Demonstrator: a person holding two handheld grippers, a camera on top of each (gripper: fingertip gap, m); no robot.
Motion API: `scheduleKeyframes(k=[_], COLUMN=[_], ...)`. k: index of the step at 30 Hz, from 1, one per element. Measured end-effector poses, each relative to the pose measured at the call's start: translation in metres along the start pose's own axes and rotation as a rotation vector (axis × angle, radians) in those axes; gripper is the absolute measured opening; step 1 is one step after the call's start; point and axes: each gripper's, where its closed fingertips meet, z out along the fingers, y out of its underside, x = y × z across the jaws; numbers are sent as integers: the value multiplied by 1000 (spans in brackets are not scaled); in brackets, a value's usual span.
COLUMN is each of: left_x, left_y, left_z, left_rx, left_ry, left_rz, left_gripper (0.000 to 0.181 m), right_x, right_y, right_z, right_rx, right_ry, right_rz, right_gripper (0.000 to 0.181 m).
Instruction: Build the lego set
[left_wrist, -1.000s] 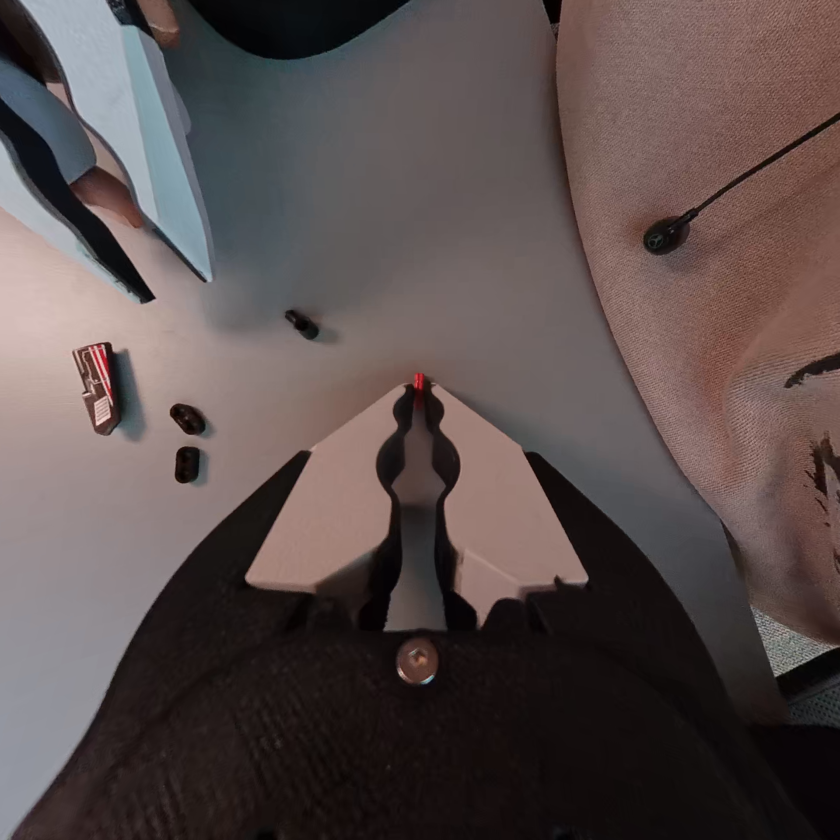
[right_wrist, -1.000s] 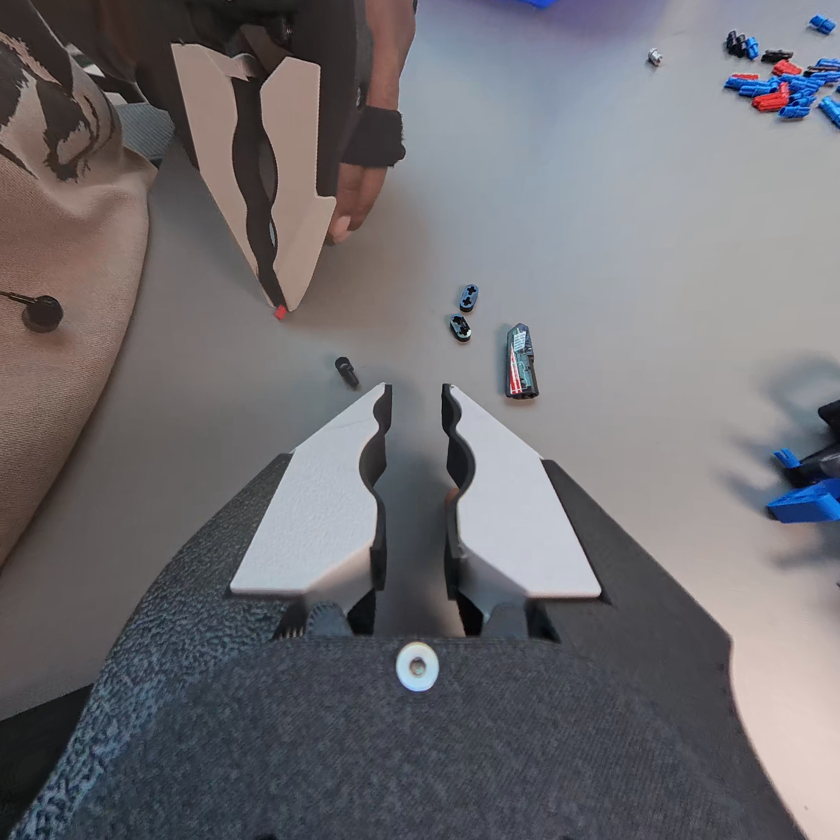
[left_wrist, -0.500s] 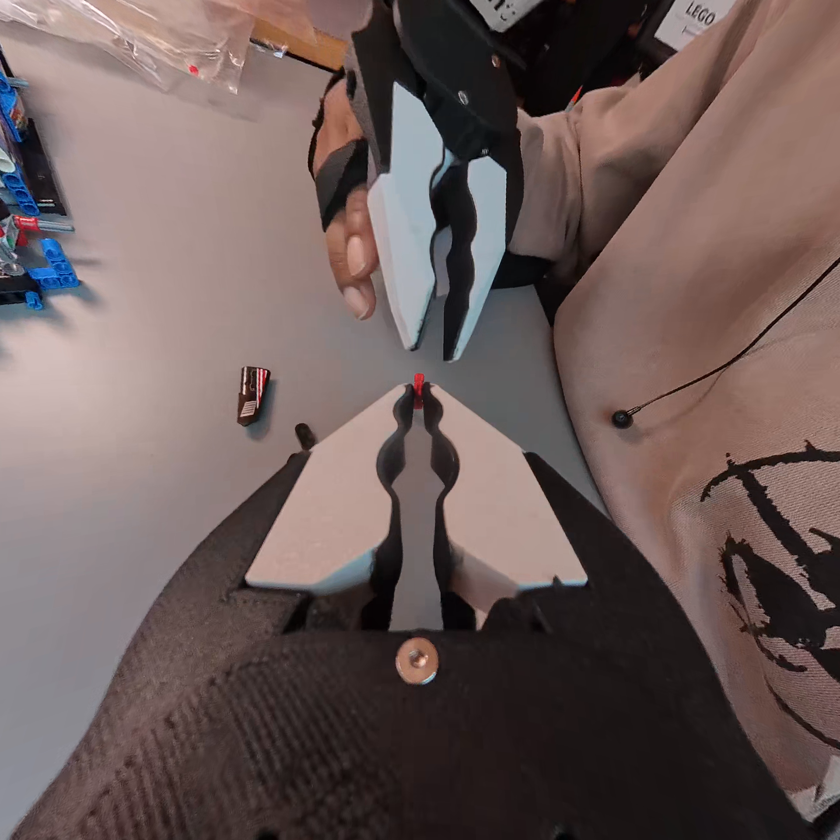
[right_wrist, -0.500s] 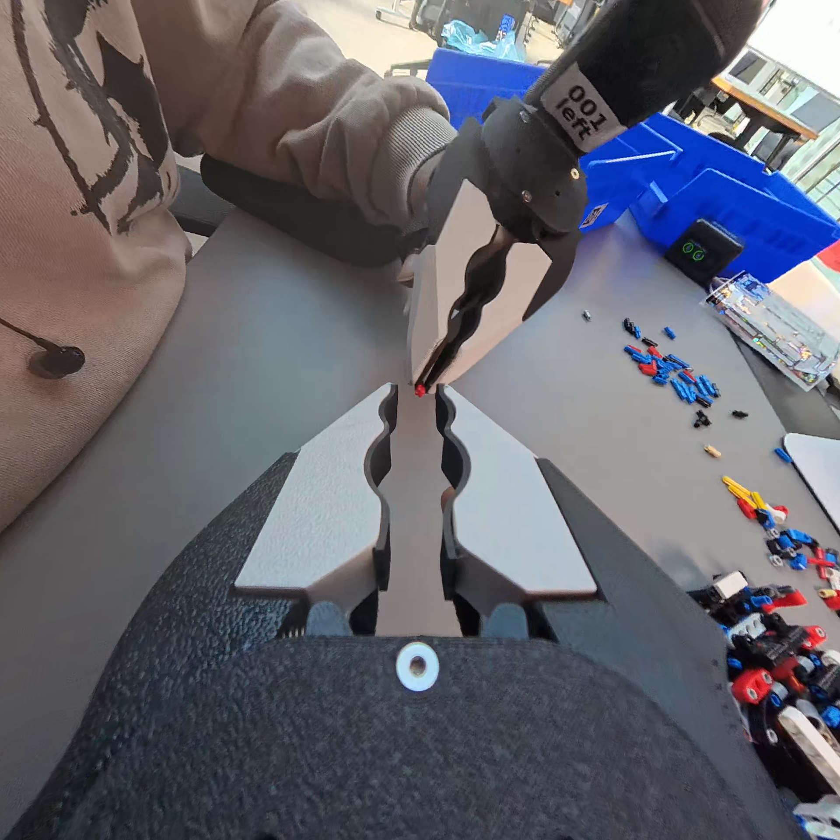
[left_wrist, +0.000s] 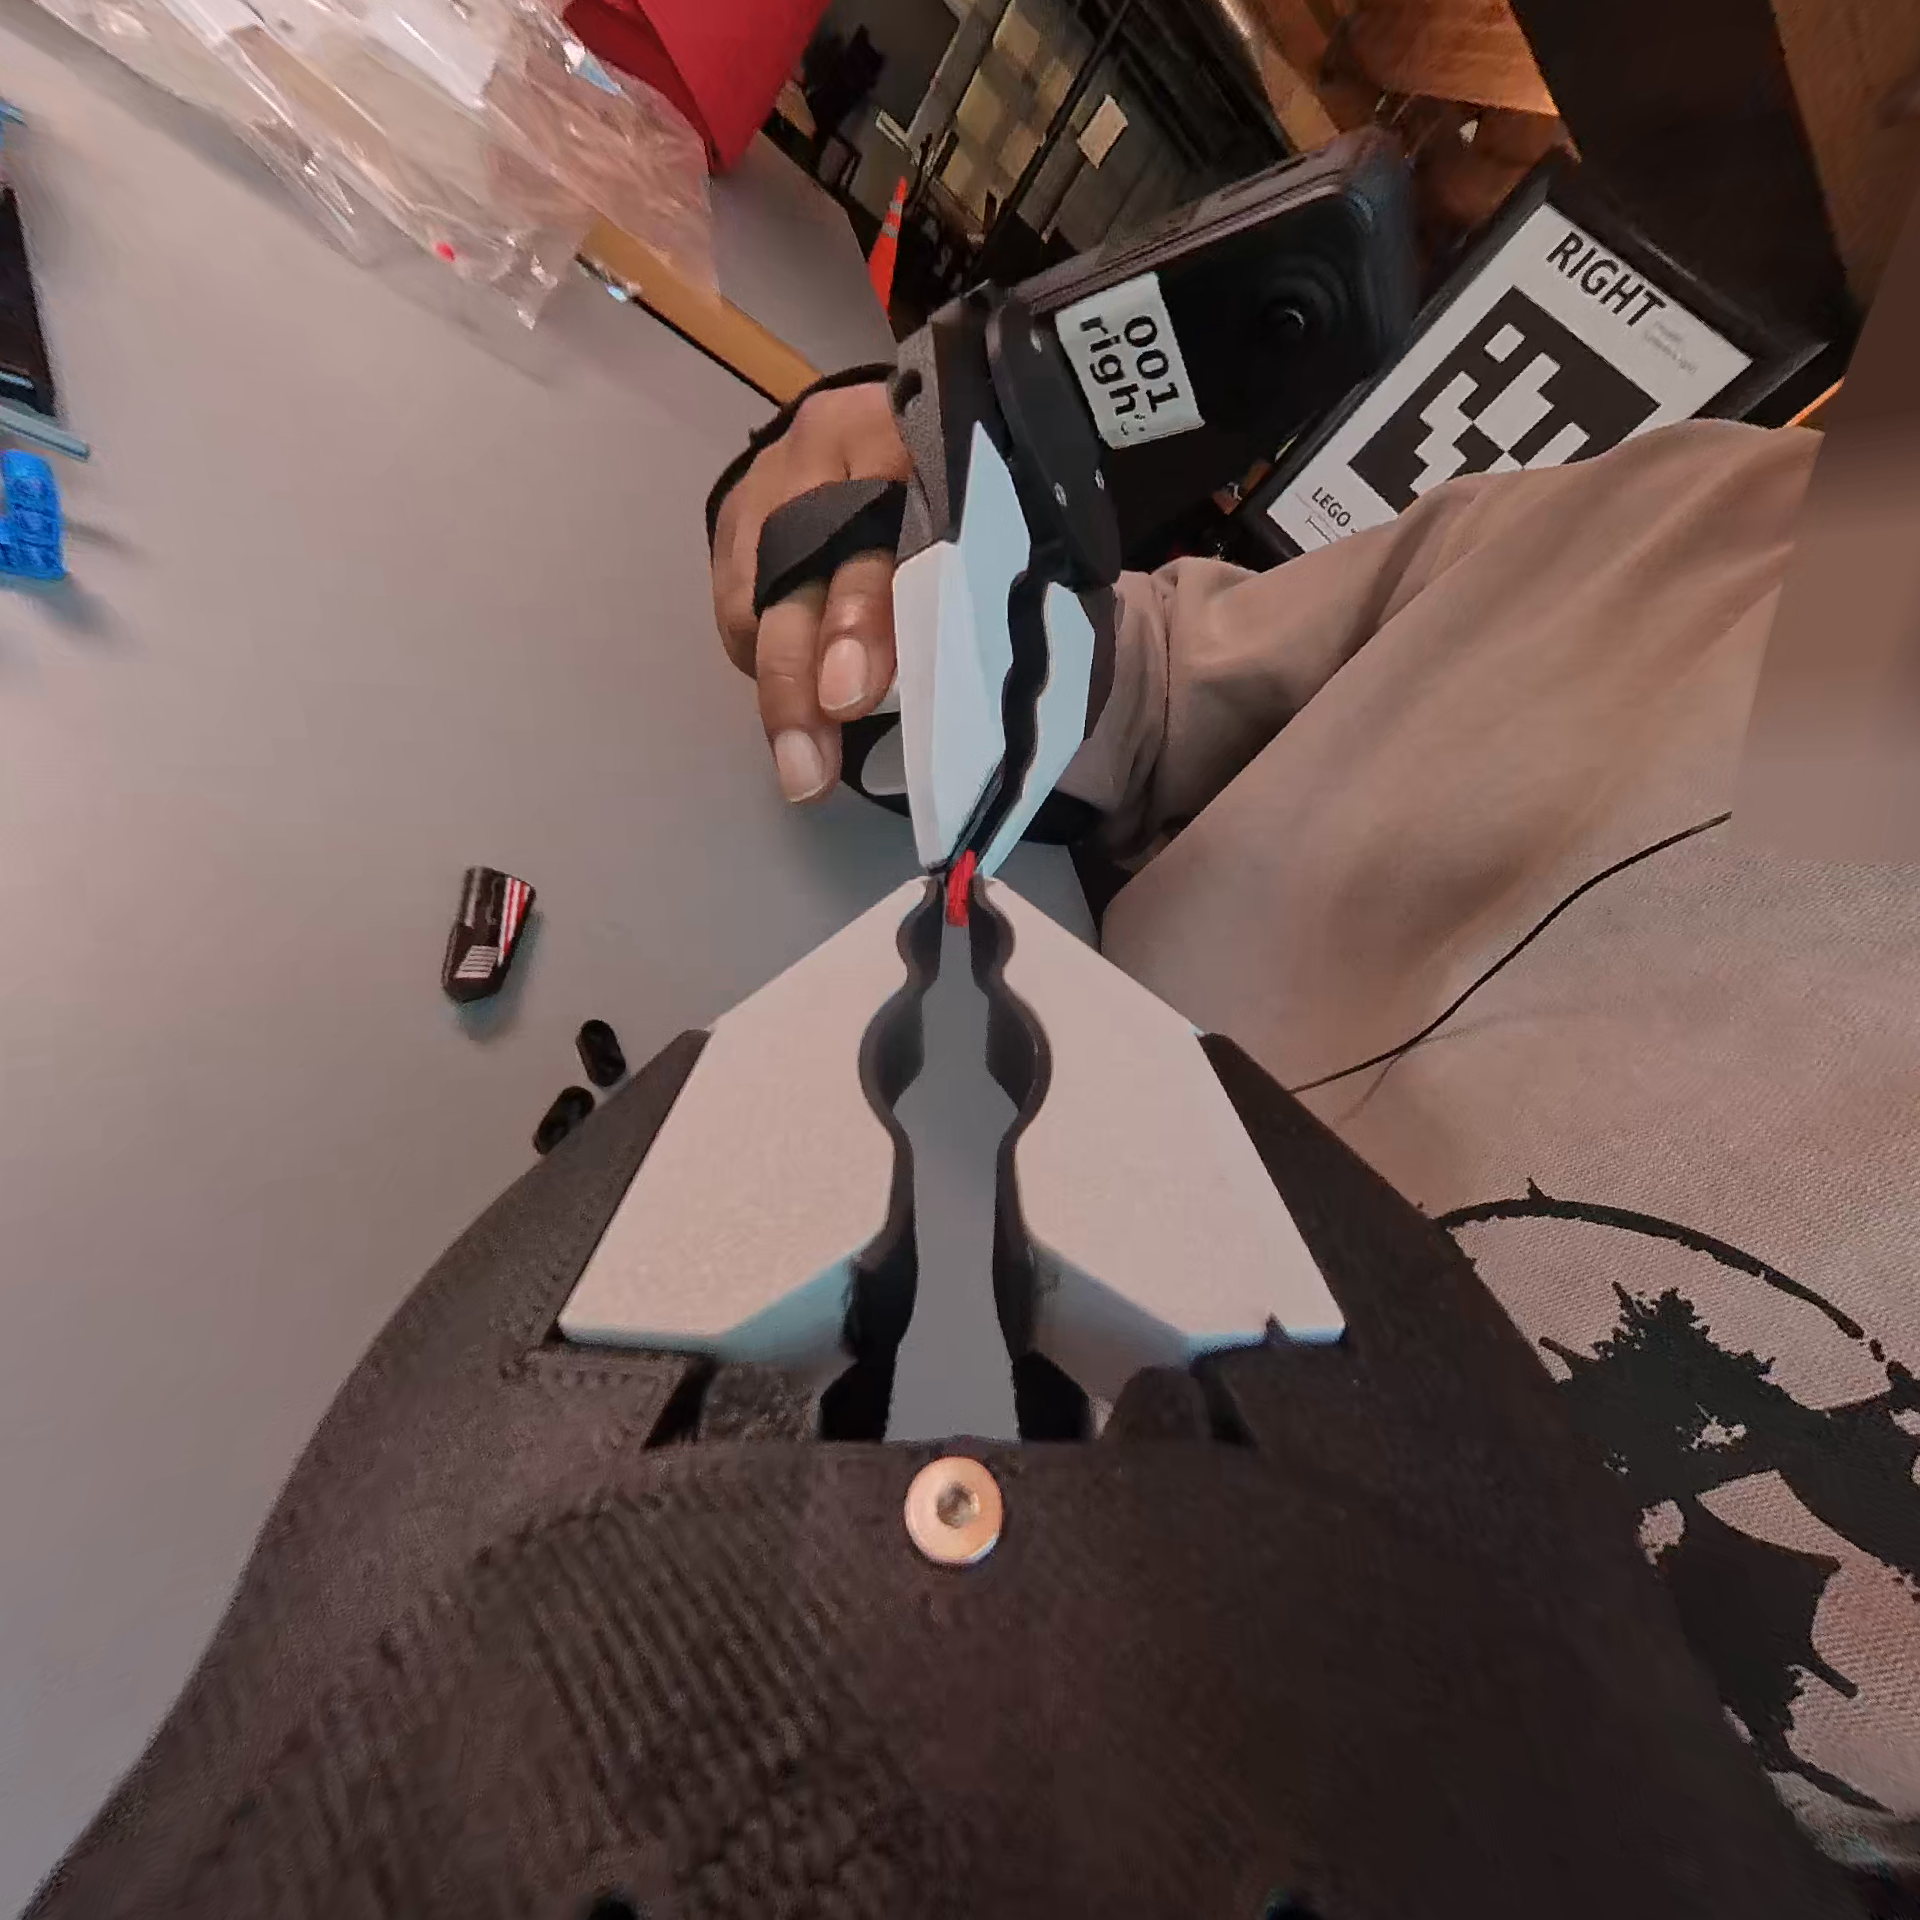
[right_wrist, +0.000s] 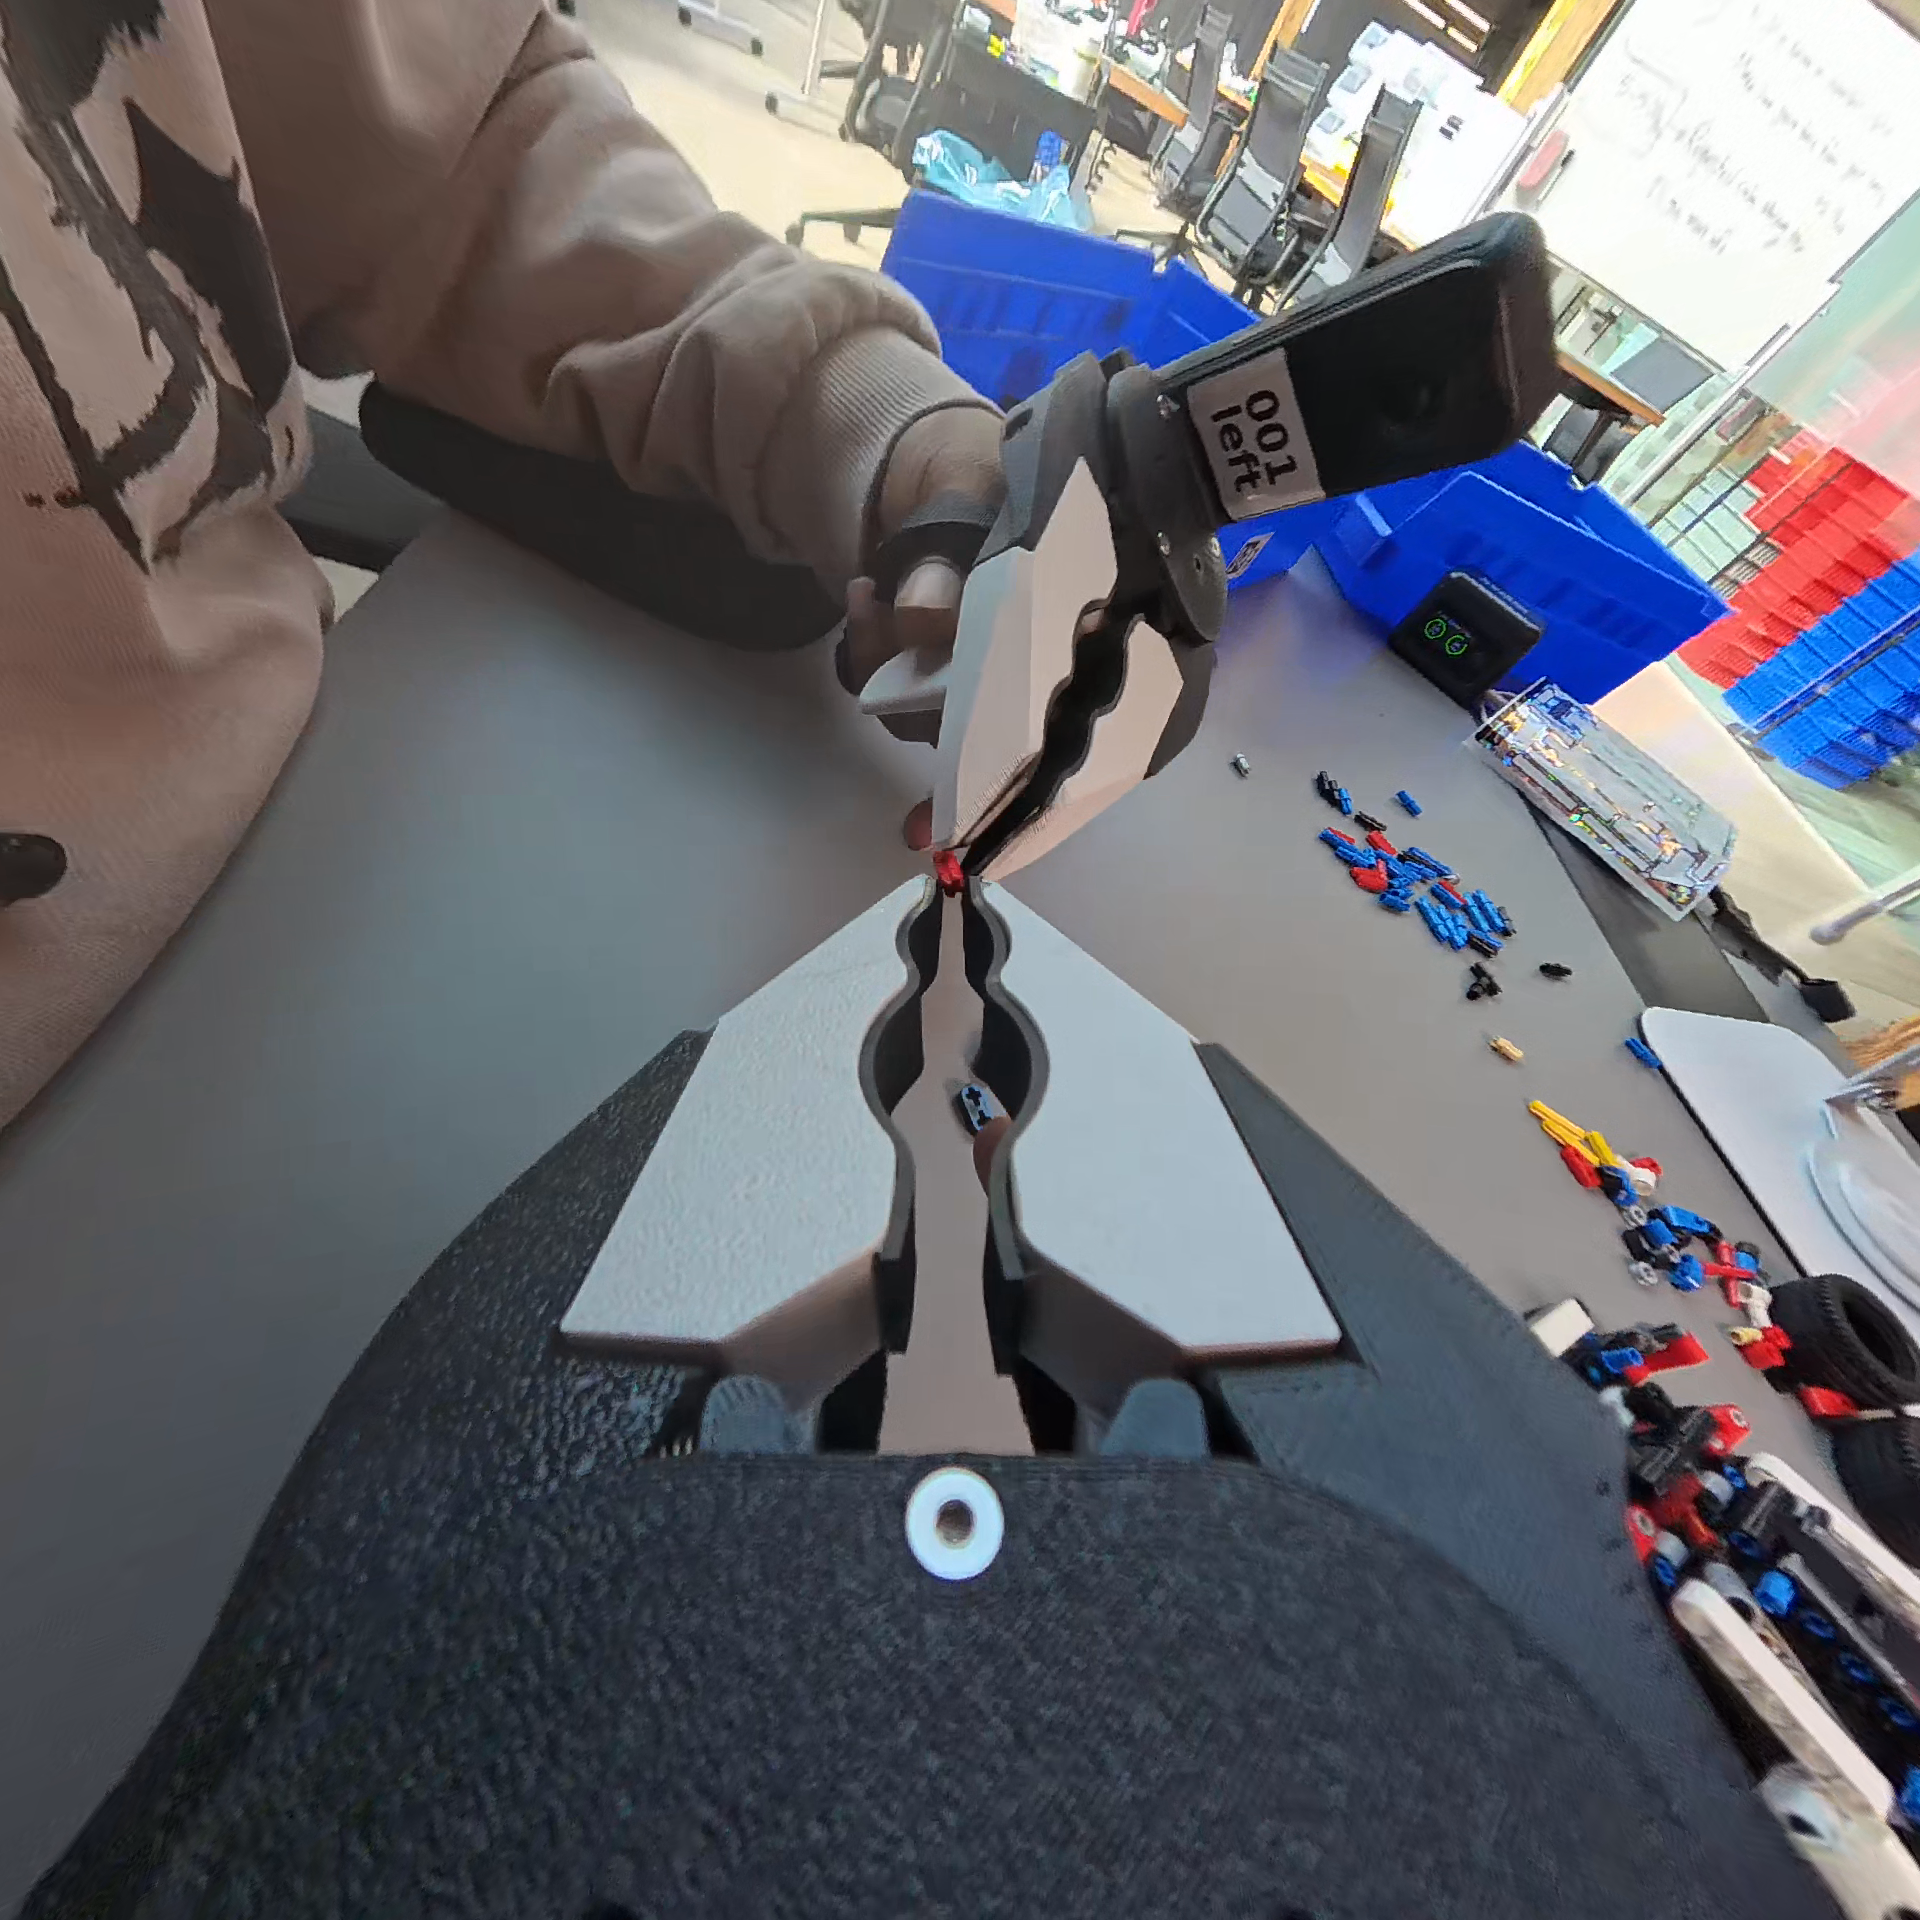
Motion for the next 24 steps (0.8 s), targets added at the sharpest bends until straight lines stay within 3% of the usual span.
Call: scheduleKeyframes(k=[3,8,12,24], left_x=[0,4,7,7], left_y=[-10,-24,-26,-22], left_z=[-5,-4,-5,-3], left_rx=[40,78,78,25], left_ry=[-65,-199,-234,-262], left_rz=[125,347,395,446], left_gripper=[15,13,3,2], right_x=[14,22,22,19], right_y=[-5,-15,-16,-19], right_z=[-7,-12,-11,-10], right_rx=[71,167,184,198], right_ry=[30,22,14,-4], right_rz=[97,212,234,265], right_gripper=[2,2,2,2])
